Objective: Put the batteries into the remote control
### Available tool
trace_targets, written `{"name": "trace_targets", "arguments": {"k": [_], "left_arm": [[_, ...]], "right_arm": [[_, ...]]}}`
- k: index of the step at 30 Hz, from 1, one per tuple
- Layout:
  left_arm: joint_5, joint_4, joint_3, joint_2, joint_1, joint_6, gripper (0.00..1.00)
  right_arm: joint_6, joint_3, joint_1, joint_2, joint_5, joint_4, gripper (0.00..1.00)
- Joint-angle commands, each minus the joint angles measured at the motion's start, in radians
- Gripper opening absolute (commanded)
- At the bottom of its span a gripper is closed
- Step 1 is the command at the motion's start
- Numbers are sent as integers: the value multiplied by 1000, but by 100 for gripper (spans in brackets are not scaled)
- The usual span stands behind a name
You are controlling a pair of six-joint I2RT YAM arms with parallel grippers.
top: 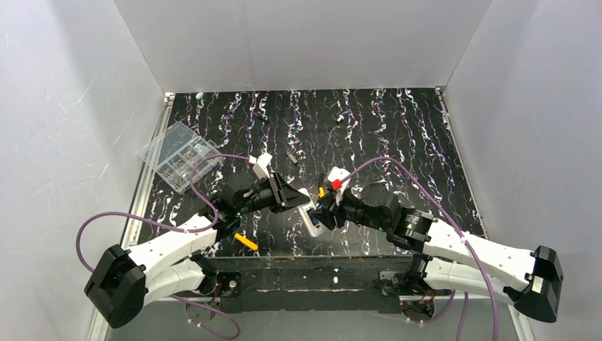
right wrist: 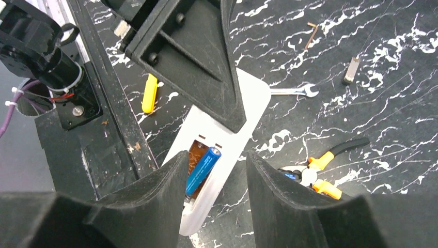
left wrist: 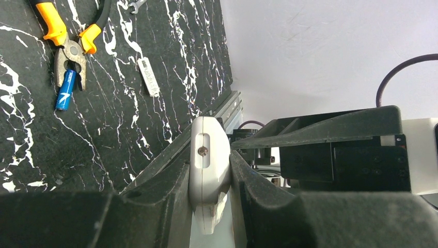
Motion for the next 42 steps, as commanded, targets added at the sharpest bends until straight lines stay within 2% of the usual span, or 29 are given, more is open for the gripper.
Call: {"name": "trace_targets", "arguments": {"k": [1,14,36,42], "left_arm": [[7,51,48,-6,-3,13,0],[7,52,44,-7,-3,15,0],[13,58,44,-2,-2,12,0],[11,54,45,-6,-3,13,0]], "right_arm": [[27,-17,9,-10,-8,6,52],[32,-19,12,17,28,24,49],[-3,15,11,57,18,42,38],[1,-1,11,46,5,28,41]]}}
